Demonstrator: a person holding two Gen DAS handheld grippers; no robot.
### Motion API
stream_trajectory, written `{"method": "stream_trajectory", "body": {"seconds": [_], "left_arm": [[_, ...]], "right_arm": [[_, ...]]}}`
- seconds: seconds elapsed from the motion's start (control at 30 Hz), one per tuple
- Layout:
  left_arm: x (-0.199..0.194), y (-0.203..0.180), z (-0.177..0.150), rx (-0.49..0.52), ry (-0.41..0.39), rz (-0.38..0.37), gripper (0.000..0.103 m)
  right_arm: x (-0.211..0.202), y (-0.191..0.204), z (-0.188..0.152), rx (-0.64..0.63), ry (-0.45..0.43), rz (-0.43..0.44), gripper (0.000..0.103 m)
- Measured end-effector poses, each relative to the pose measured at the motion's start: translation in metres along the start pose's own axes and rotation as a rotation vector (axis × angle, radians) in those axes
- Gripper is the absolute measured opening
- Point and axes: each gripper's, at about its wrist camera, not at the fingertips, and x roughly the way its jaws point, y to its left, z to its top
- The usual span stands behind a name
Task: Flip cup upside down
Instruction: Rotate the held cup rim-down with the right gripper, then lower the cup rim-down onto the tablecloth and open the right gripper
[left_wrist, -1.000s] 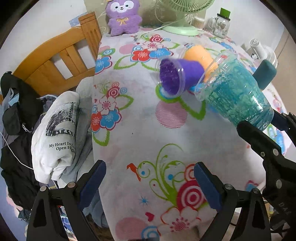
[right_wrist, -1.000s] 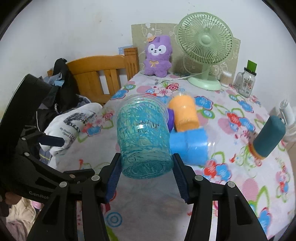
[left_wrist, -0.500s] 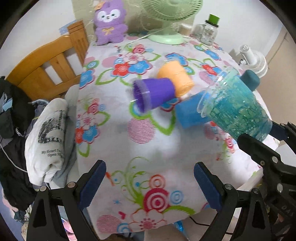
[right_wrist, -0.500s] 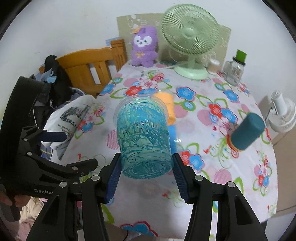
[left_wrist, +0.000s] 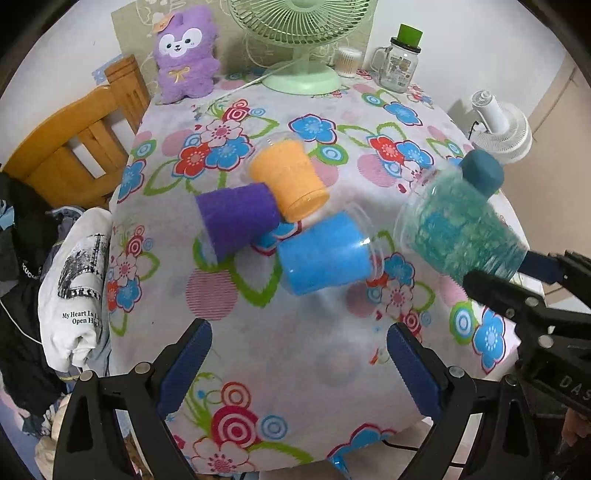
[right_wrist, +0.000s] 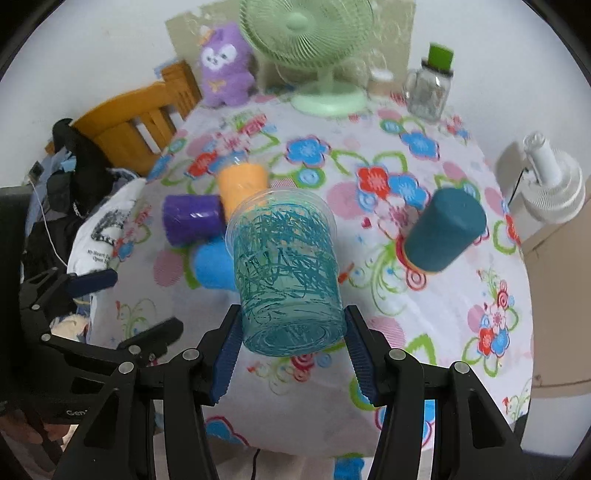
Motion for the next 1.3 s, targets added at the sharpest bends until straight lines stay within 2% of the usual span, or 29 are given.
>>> {"method": "stream_trajectory", "body": {"seconds": [0.17,0.73,1.0,1.2,1.3], "left_arm": [[0.008,-0.008,0.005,-0.032,0.017,0.002,0.097],[0.035,-0.015,0.014,-0.09,0.055,0.085,0.097],[0.04,-0.006,0.018,-0.143,0.074,0.095,0.097],[0.045,0.0,0.016,-0.158,0.097,0.093,0.097],[0.045,0.003,0.016,-0.157,0.106,0.102,0.097]], "right_arm": [[0.015,-0.018,0.005,-0.001,0.1,-0.018,0.057],[0.058,-0.022,0.023,-0.203,0.338,-0.049,0.058],[0.074,-0.017,0.036,-0.25,0.366,-0.049,0.058],[0.076,-0.013,0.041,-0.249,0.32,-0.021,0.059],[0.074,-0.012,0.041,-0.233,0.28,-0.013,0.065]]}}
